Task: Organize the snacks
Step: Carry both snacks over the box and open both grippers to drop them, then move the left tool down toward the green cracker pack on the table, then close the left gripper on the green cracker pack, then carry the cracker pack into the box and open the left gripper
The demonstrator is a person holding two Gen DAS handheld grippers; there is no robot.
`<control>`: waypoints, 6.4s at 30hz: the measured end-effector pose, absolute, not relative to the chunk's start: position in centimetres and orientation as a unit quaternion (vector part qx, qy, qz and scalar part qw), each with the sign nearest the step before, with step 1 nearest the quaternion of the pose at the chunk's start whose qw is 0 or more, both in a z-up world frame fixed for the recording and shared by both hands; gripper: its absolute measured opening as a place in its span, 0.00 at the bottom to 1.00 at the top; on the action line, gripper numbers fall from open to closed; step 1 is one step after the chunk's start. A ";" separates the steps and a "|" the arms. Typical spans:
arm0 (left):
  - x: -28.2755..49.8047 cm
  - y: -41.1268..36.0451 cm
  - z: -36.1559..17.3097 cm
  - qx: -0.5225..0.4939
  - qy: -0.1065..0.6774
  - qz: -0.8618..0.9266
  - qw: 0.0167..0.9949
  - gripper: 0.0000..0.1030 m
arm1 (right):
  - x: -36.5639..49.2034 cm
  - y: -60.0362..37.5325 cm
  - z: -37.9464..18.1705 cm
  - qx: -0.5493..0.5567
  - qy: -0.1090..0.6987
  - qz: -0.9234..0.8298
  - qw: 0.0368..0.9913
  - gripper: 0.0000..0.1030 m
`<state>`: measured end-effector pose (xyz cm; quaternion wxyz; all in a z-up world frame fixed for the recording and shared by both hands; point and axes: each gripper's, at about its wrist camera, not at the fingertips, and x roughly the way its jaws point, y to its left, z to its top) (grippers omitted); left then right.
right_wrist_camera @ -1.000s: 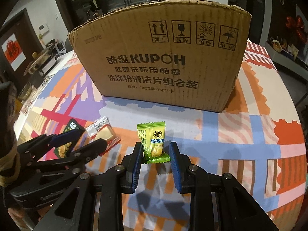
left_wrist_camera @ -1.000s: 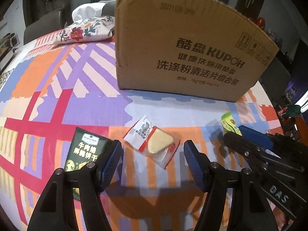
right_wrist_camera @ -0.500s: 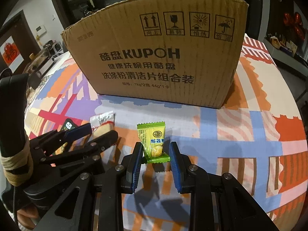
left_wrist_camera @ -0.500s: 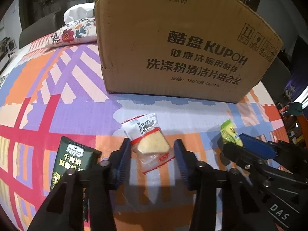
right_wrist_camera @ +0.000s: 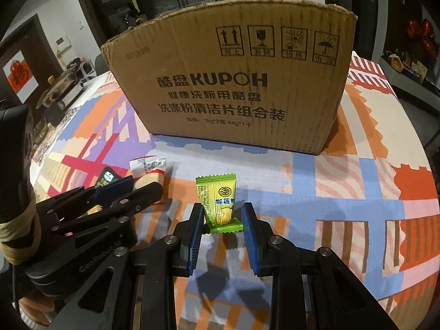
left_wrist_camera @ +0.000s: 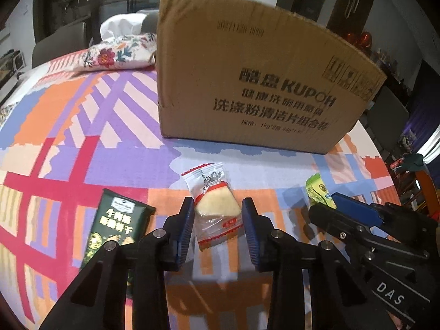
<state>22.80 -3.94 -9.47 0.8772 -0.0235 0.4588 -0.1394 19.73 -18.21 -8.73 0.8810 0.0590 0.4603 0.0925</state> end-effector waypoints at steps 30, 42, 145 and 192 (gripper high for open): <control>20.8 -4.4 4.7 0.004 0.337 -0.173 0.925 0.34 | 17.6 -18.9 4.3 0.062 0.321 0.099 0.940 0.29; 25.0 -5.0 8.5 0.030 0.318 -0.178 0.931 0.34 | 21.8 -19.3 7.7 0.050 0.313 0.091 0.944 0.29; 21.6 2.1 -7.4 0.054 0.485 -0.144 0.861 0.43 | 19.8 -12.8 -9.1 0.039 0.511 0.065 0.856 0.67; 26.5 -6.3 9.3 0.048 0.366 -0.198 0.908 0.43 | 22.1 -21.4 7.7 0.036 0.384 0.000 0.922 0.67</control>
